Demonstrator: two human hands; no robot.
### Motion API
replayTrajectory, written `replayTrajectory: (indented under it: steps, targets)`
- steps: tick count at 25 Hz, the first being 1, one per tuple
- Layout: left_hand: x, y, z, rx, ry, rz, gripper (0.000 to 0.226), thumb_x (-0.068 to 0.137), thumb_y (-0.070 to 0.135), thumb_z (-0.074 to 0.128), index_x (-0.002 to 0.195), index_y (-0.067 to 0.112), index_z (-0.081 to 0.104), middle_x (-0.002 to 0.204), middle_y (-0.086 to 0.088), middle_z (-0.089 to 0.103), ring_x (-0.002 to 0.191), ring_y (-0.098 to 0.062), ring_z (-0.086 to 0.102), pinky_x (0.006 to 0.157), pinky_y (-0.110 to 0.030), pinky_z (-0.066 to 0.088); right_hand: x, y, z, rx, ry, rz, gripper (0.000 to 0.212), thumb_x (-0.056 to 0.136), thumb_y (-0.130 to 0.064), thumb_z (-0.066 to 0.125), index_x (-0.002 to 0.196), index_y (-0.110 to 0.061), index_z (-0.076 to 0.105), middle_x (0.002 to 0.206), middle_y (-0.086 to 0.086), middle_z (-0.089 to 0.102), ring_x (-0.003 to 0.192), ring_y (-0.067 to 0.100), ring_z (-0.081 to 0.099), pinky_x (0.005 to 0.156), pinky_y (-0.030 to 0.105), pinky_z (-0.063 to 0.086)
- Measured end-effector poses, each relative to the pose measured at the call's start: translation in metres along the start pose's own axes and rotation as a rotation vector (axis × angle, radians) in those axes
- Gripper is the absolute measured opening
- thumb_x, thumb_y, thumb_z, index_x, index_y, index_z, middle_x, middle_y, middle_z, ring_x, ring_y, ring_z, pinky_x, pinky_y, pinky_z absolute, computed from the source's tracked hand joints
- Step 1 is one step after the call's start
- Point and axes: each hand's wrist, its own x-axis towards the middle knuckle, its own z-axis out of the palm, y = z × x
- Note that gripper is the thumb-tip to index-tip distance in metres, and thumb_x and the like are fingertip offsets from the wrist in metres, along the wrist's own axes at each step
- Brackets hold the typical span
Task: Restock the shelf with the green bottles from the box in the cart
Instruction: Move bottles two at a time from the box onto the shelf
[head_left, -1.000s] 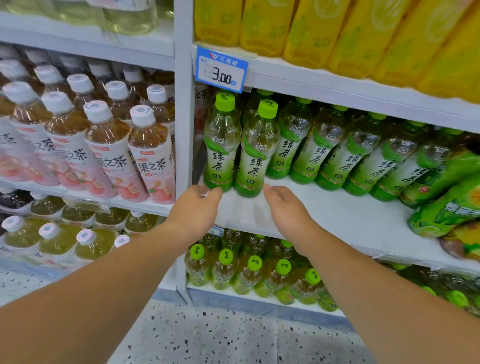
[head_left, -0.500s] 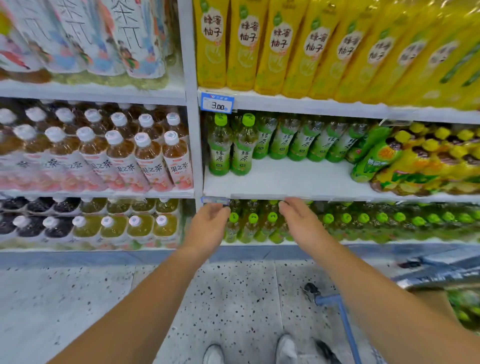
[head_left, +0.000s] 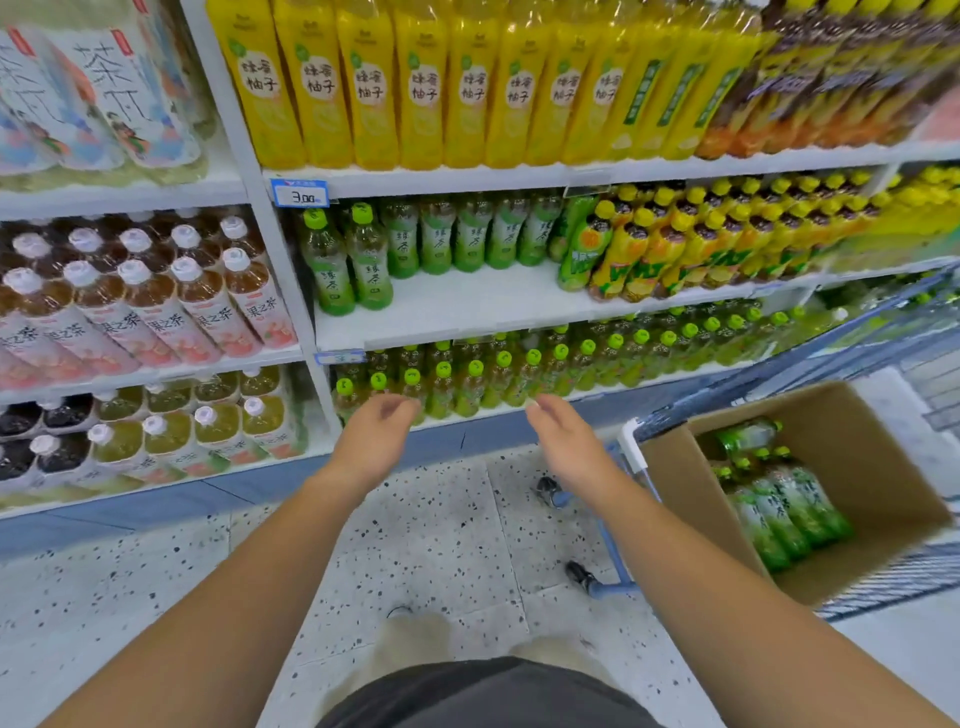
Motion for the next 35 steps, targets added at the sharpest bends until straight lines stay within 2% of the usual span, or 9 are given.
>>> replayTrajectory:
  steps: [3,6,11,14,22,26,29,33,35]
  targets:
    - [-0.025,0.017,0.043,-0.009,-0.034,0.034,0.047,0.098,0.050,0.048,0.137,0.024,0.053,0.124,0.010,0.051,0.108,-0.012,0.050,0.086,-0.032,0.040,-0.023,0.036,-0.040,0.023,0.026,0.050,0.057,0.102,-0.052,0.040,0.151,-0.025,0.036,0.152,-0.001,0.043,0.129,0.015,0.045,0.097,0.031,0.036]
    - [-0.046,0.030,0.099,-0.018,-0.079,0.052,0.046,0.099,0.051,0.049,0.137,0.025,0.052,0.129,0.008,0.052,0.114,-0.014,0.052,0.098,-0.038,0.043,-0.043,0.072,-0.082,0.065,0.034,0.093,0.057,0.102,-0.052,0.041,0.150,-0.024,0.038,0.151,0.000,0.043,0.133,0.020,0.045,0.106,0.042,0.041]
    - [-0.087,0.051,0.227,-0.044,-0.196,-0.015,0.045,0.099,0.052,0.049,0.136,0.027,0.050,0.135,0.002,0.054,0.122,-0.021,0.054,0.106,-0.049,0.045,-0.071,0.139,-0.163,0.061,0.076,0.113,0.055,0.101,-0.053,0.041,0.148,-0.024,0.040,0.146,-0.001,0.048,0.116,0.013,0.050,0.093,0.028,0.035]
    - [-0.102,0.063,0.287,-0.041,-0.238,-0.016,0.041,0.099,0.049,0.049,0.134,0.027,0.050,0.133,0.001,0.055,0.121,-0.020,0.055,0.105,-0.046,0.045,-0.076,0.177,-0.207,0.084,0.073,0.162,0.061,0.099,-0.059,0.040,0.151,-0.027,0.037,0.149,-0.006,0.045,0.131,0.016,0.047,0.099,0.029,0.037]
    - [-0.108,0.083,0.390,0.015,-0.372,-0.067,0.045,0.099,0.046,0.052,0.136,0.021,0.051,0.130,0.002,0.058,0.116,-0.018,0.058,0.100,-0.040,0.046,-0.082,0.245,-0.277,0.192,0.191,0.302,0.054,0.101,-0.051,0.043,0.147,-0.023,0.045,0.129,-0.008,0.052,0.118,0.011,0.049,0.094,0.027,0.032]
    - [-0.087,0.094,0.435,0.086,-0.503,-0.095,0.047,0.096,0.053,0.050,0.135,0.026,0.049,0.119,0.012,0.059,0.095,-0.004,0.061,0.073,-0.027,0.047,-0.075,0.259,-0.306,0.236,0.264,0.384,0.052,0.100,-0.051,0.043,0.145,-0.025,0.046,0.134,-0.005,0.054,0.113,0.009,0.047,0.097,0.029,0.035]
    - [-0.072,0.110,0.469,0.110,-0.606,-0.133,0.044,0.097,0.051,0.051,0.133,0.026,0.047,0.118,0.007,0.057,0.097,-0.009,0.060,0.078,-0.031,0.045,-0.068,0.269,-0.326,0.222,0.321,0.453,0.053,0.101,-0.050,0.043,0.147,-0.024,0.044,0.141,-0.002,0.052,0.119,0.012,0.048,0.099,0.030,0.035]
    - [-0.042,0.127,0.510,0.110,-0.613,-0.211,0.017,0.098,0.041,0.049,0.103,0.025,0.053,0.096,-0.005,0.056,0.083,-0.020,0.054,0.078,-0.038,0.043,-0.048,0.293,-0.344,0.144,0.330,0.530,0.055,0.101,-0.051,0.041,0.148,-0.023,0.043,0.146,0.001,0.049,0.131,0.018,0.047,0.100,0.030,0.035]
    - [-0.023,0.126,0.530,0.142,-0.613,-0.235,0.034,0.099,0.039,0.046,0.125,0.019,0.054,0.109,-0.008,0.060,0.095,-0.022,0.058,0.080,-0.034,0.042,-0.031,0.308,-0.351,0.103,0.295,0.547,0.058,0.100,-0.053,0.041,0.149,-0.021,0.041,0.147,0.001,0.049,0.132,0.018,0.046,0.100,0.029,0.035]
